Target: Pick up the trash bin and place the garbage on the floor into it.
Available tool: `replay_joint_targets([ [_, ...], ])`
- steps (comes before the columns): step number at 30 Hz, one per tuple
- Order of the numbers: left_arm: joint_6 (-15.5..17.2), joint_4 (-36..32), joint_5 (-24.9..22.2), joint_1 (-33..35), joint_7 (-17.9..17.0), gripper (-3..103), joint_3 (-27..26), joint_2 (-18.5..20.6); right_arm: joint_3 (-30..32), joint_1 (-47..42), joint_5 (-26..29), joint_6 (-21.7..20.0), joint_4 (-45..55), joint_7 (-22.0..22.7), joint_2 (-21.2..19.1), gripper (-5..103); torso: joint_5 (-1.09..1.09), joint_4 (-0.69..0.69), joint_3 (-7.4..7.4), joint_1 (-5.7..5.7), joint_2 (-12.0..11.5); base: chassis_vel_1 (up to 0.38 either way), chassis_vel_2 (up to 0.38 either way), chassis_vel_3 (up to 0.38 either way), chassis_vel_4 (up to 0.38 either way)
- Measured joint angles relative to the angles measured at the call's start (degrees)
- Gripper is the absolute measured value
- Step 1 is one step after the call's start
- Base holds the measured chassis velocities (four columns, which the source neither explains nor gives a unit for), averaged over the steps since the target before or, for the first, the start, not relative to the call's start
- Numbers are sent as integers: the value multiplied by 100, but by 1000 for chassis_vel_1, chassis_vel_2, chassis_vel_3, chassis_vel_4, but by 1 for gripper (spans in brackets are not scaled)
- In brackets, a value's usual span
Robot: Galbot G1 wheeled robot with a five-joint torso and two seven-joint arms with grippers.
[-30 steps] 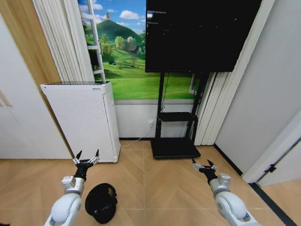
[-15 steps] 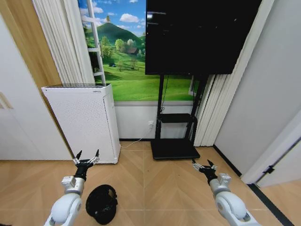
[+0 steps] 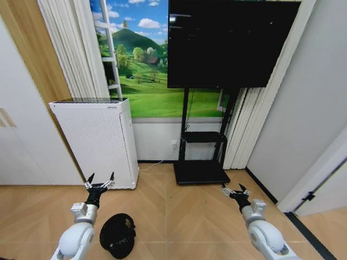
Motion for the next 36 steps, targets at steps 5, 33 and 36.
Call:
replay_joint_targets([
  [5,0,0,0,0,0,100,0,0,0,0,0,0,0,0,0,100,0,0,-7,-5,-13,88,-83,-94,71],
  [33,-3,-2,-1,-2,0,100,-2,0,0,0,0,1,1,0,0,100,1,-1,-36,-26,-54,285,-284,-292,288],
  [36,-2,-1,-1,-1,0,100,-1,0,0,0,0,0,1,0,0,100,0,1,-35,-26,-57,368,-349,-342,356],
])
